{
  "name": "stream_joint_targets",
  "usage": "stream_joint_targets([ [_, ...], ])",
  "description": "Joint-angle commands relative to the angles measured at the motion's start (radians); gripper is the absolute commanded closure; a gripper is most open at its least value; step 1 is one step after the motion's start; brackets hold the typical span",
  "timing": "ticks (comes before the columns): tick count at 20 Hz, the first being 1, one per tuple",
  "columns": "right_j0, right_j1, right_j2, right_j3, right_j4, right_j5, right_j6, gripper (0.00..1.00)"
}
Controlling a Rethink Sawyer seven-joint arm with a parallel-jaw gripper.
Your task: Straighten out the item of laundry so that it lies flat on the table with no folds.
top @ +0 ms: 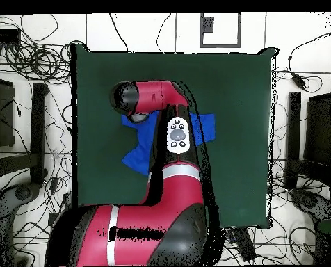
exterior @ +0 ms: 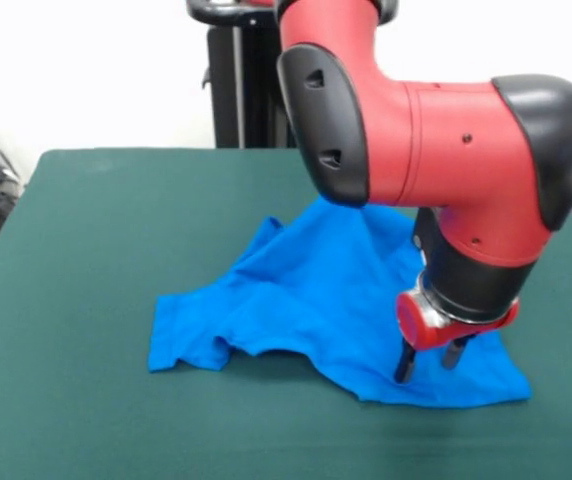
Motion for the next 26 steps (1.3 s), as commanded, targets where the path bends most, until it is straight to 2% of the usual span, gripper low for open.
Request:
stream_joint_targets([
  [1, 0.081, 0.075, 0.029, -0.097, 0.093, 0.045, 0.364, 0.0],
  [7, 0.098, 0.099, 0.01, -0.153, 0.127, 0.066, 0.381, 0.0],
  [15, 0.1, 0.101, 0.0, -0.159, 0.138, 0.068, 0.391, 0.0],
  [22, 0.096, 0.08, -0.001, -0.118, 0.144, 0.037, 0.389, 0.0],
  [26, 0.101, 0.09, -0.004, -0.144, 0.154, 0.048, 0.4, 0.0],
])
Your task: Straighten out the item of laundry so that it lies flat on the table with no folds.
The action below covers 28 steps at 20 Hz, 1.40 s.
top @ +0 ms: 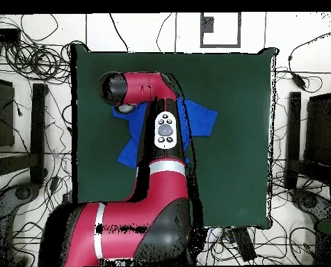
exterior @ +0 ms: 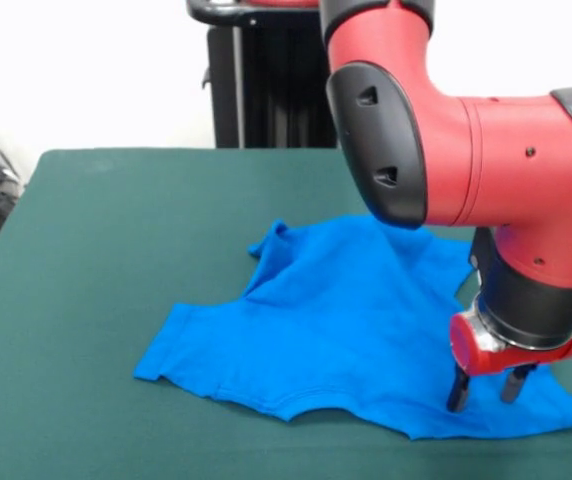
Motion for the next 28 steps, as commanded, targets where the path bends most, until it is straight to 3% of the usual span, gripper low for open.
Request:
stream_joint_targets([
  [1, 0.049, 0.024, 0.029, -0.012, 0.05, 0.038, 0.287, 0.0],
  [16, 0.09, 0.19, -0.021, -0.339, 0.084, 0.182, 0.378, 0.0],
  [28, 0.082, 0.139, -0.009, -0.275, 0.08, 0.168, 0.357, 0.0],
])
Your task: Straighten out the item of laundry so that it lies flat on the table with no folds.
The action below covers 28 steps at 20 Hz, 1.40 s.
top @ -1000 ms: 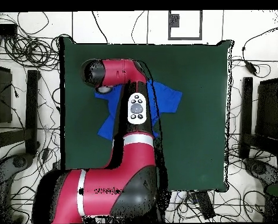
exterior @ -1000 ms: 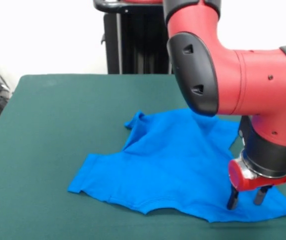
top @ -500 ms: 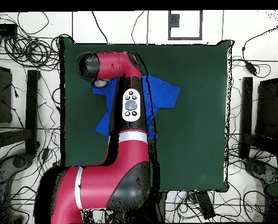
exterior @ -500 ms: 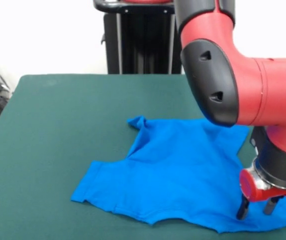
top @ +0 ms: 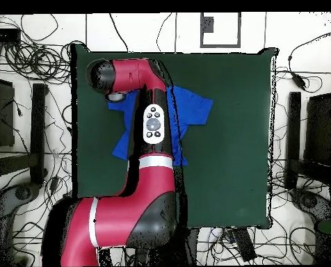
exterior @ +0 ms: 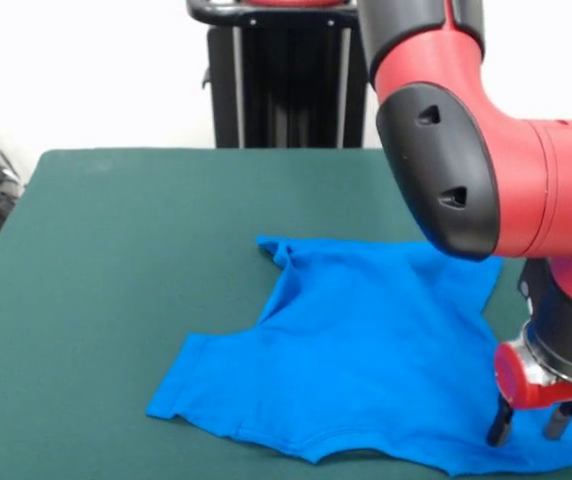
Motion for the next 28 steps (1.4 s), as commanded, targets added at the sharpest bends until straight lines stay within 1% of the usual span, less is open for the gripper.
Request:
stream_joint_targets([
  [1, 0.034, -0.021, 0.043, 0.053, 0.038, 0.025, 0.258, 0.0],
  [5, 0.022, -0.088, 0.049, 0.139, 0.042, 0.024, 0.212, 0.0],
  [6, 0.021, -0.086, 0.044, 0.119, 0.04, 0.062, 0.199, 0.0],
  [8, 0.008, -0.106, 0.052, 0.13, 0.051, 0.087, 0.184, 0.0],
  [16, -0.023, -0.277, 0.058, 0.339, 0.071, 0.099, 0.102, 0.0],
  [18, -0.035, -0.312, 0.06, 0.397, 0.071, 0.082, 0.077, 0.0],
  [23, -0.069, -0.377, 0.072, 0.556, 0.051, -0.027, 0.017, 0.0],
  [28, -0.083, -0.395, 0.086, 0.638, 0.02, -0.098, -0.003, 0.0],
])
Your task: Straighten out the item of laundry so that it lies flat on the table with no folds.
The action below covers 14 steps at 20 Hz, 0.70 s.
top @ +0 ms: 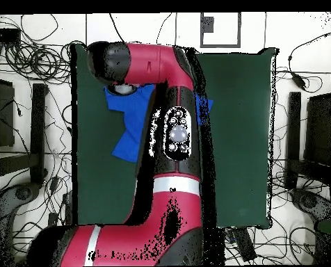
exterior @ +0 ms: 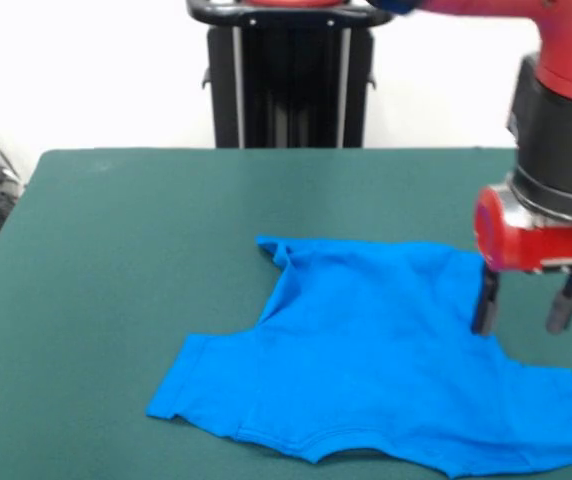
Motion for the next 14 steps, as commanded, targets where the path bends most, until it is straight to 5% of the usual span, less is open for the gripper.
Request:
stream_joint_targets([
  [1, -0.018, -0.051, 0.085, 0.335, -0.03, -0.099, -0.007, 0.0],
  [14, -0.039, -0.134, 0.102, 0.547, -0.107, -0.248, -0.033, 0.0],
])
